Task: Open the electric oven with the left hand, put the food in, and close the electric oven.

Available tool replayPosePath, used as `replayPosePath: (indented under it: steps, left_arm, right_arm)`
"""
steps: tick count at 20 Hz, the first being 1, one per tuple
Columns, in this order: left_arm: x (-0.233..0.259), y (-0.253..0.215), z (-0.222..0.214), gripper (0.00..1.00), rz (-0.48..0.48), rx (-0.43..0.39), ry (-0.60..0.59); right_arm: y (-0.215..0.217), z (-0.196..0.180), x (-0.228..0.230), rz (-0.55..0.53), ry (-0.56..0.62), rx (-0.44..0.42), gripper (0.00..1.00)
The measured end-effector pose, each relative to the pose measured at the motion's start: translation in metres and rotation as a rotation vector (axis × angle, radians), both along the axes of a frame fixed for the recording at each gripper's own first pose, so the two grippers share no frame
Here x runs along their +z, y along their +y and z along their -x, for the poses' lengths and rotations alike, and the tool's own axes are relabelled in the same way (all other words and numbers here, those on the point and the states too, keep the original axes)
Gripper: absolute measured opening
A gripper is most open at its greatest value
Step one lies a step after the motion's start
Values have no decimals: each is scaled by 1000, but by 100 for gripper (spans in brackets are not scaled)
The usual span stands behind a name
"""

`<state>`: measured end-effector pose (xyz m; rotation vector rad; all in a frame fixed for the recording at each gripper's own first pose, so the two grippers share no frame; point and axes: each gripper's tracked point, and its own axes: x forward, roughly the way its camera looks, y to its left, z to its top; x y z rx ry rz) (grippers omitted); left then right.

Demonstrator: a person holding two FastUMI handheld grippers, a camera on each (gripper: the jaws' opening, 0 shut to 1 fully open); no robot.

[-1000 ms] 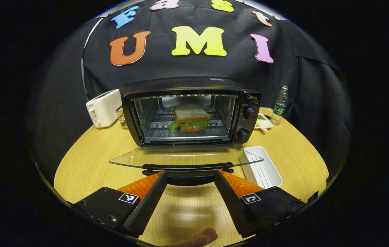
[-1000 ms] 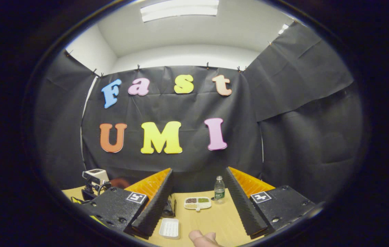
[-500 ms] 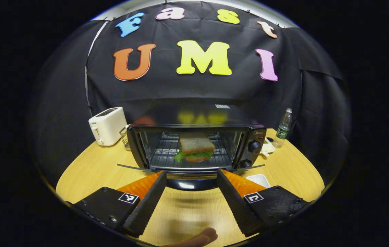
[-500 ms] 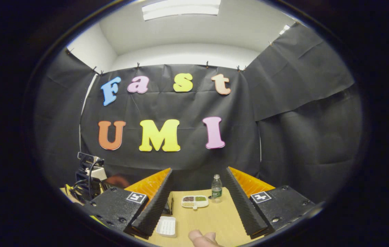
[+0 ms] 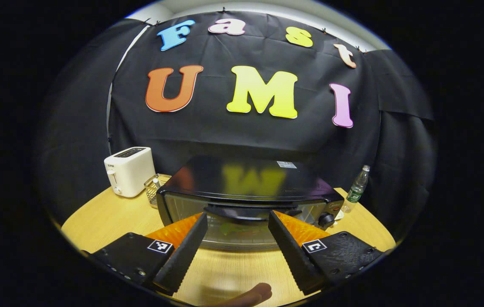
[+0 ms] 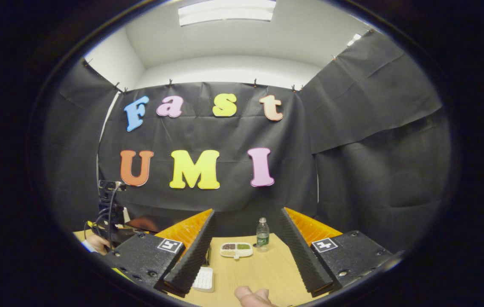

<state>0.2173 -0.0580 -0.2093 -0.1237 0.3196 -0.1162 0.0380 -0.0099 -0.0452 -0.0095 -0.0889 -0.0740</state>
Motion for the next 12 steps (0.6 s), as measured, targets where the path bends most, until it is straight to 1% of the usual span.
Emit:
replayPosePath:
  steps: [3,6,8,12]
  left_arm:
    - [15,11,14,92,30,-10,-35]
    - [38,27,40,92,-1,0,-74]
    - [60,31,58,92,-17,2,-108]
    - [105,42,98,92,-41,33,-181]
  right_arm:
    - [0,6,-3,-19,11,0,95]
    - [1,12,-8,-30,35,10,95]
    - [3,18,-7,-32,40,14,95]
    - [3,34,-4,-22,37,16,95]
